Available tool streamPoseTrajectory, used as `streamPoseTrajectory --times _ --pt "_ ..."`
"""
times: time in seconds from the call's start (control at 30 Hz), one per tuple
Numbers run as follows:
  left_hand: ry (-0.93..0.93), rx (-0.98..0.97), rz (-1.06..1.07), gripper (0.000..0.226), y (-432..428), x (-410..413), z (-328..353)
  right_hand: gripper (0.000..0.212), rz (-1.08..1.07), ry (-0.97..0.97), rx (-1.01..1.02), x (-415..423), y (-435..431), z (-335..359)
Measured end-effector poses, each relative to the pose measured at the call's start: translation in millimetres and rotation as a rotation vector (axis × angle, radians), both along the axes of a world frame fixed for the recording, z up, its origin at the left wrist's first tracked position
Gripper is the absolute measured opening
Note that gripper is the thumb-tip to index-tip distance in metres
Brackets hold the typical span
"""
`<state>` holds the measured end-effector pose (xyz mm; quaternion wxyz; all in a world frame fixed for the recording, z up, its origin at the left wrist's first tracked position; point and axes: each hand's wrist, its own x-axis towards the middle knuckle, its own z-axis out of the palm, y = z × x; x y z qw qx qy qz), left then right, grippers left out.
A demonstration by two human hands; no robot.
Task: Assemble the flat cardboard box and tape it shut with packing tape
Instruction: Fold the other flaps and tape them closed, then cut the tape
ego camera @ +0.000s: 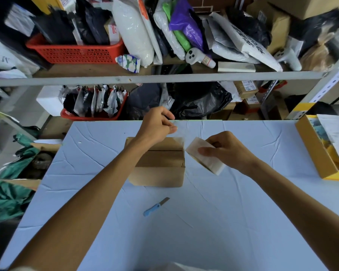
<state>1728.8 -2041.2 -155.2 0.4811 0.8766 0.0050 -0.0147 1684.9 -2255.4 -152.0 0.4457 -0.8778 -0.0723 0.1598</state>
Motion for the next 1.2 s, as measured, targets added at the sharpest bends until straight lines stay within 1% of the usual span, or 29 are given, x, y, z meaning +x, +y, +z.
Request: streamPoseTrajectory --times 0.03,0.13,0.2,0.27,0.33,0.37,0.43,0.5,0.57,0.67,0.77,0.83,1.0,1.2 --pt "-0.009 0.024 0.004 0.028 -2.4 1.3 -2.3 0.022 -0.027 0.038 -0.033 0.0 1.8 -2.0" --pt "-0.03 0.075 -0.012 0.033 -6.2 7.0 -6.5 0.044 -0.136 0.163 -0.218 -5.1 8.4 -12.6" --pt "-0.04 0.128 -0.097 0.033 -4.9 9.7 -7.8 0.045 -0.225 0.224 -0.254 -9.7 11.9 -17.2" --pt "-0.029 0.127 -0.15 0.032 -0.1 10.7 -9.3 0.046 -0.305 0.245 -0.193 -14.9 13.6 -19.6" --pt "-0.008 0.105 -0.162 0.031 4.6 13.2 -10.3 0.047 -0.349 0.234 -0.073 -20.3 15.2 -20.5" --pt "0.001 0.108 -0.172 0.03 6.6 14.8 -10.5 0.047 -0.35 0.219 -0.033 -23.1 16.9 -21.4" --pt "0.01 0.115 -0.194 0.029 9.2 18.4 -10.5 0.043 -0.335 0.182 -0.018 -28.1 20.1 -24.0" --pt "0.007 0.121 -0.211 0.029 8.9 21.8 -10.3 0.034 -0.34 0.161 -0.015 -32.0 20.6 -26.2" --pt "0.0 0.127 -0.218 0.027 8.4 25.0 -11.6 0.03 -0.369 0.175 0.08 -35.7 18.4 -25.9" --pt "-0.003 0.118 -0.228 0.023 9.7 30.0 -17.6 0.033 -0.361 0.16 0.211 -39.4 14.1 -22.6" --pt "-0.007 0.093 -0.26 0.02 12.5 33.7 -24.2 0.025 -0.335 0.107 0.201 -38.8 16.2 -21.2" --pt "-0.01 0.091 -0.293 0.018 15.1 34.4 -30.8 0.022 -0.346 0.11 0.187 -36.9 18.2 -23.3" --pt "0.027 0.178 -0.337 0.016 23.1 29.6 -58.1 0.019 -0.363 0.173 0.159 -32.5 25.0 -33.9" --pt "0.004 0.269 -0.339 0.022 32.1 26.1 -65.7 0.022 -0.29 0.166 0.114 -24.1 27.8 -44.0"
